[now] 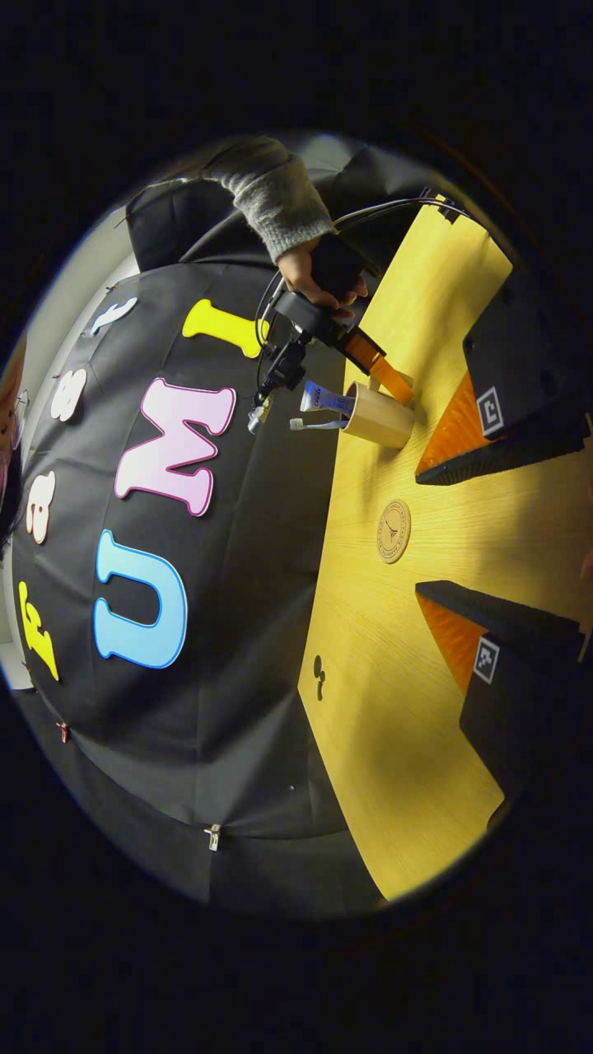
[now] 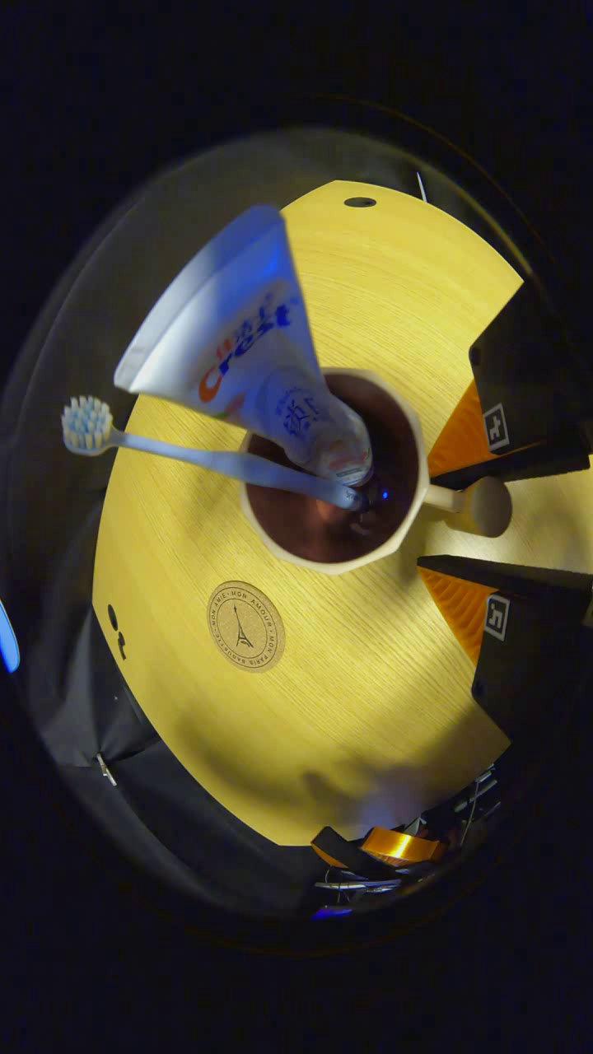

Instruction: Put the toothbrush and toothpaste on the desktop into the cup, then pick up the cup and place it on the coaster on the desktop.

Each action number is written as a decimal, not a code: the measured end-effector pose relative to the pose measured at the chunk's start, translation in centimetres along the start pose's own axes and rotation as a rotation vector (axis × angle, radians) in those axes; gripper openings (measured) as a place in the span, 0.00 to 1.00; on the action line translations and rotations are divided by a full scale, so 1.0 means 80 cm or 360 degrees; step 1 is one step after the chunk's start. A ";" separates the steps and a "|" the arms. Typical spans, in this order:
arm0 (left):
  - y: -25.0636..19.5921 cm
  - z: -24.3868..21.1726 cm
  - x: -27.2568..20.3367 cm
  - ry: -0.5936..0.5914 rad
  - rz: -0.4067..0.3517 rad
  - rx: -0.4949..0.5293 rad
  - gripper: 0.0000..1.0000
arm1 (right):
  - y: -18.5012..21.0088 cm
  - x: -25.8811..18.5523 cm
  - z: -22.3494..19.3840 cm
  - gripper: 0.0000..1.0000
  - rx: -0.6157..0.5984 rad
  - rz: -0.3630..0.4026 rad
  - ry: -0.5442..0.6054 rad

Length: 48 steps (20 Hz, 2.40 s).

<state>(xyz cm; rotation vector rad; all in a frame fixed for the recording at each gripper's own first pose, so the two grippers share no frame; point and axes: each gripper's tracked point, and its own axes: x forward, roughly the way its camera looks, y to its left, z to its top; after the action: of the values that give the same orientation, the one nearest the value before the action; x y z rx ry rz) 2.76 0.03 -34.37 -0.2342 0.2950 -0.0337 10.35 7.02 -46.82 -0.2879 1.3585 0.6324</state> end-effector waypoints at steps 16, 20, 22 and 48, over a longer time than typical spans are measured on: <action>0.042 -0.004 -0.003 0.0014 0.0065 -0.0061 0.74 | 0.006 0.017 0.009 0.32 -0.0018 -0.0037 0.0089; 0.047 -0.001 -0.005 0.0010 0.0066 -0.0048 0.74 | 0.031 0.009 0.031 0.32 -0.0051 0.0003 0.0029; 0.051 0.002 -0.007 0.0005 0.0073 -0.0049 0.74 | 0.047 0.009 0.047 0.32 -0.0082 0.0031 0.0009; 0.096 0.002 -0.039 -0.0042 0.0205 -0.0171 0.74 | 0.137 0.062 0.121 0.32 -0.0336 0.0090 0.0100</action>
<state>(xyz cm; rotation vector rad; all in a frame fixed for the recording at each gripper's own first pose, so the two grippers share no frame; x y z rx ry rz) -0.19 7.73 -35.13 -0.3219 0.2855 0.1129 12.32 22.27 -47.82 -0.4433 1.3654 0.8219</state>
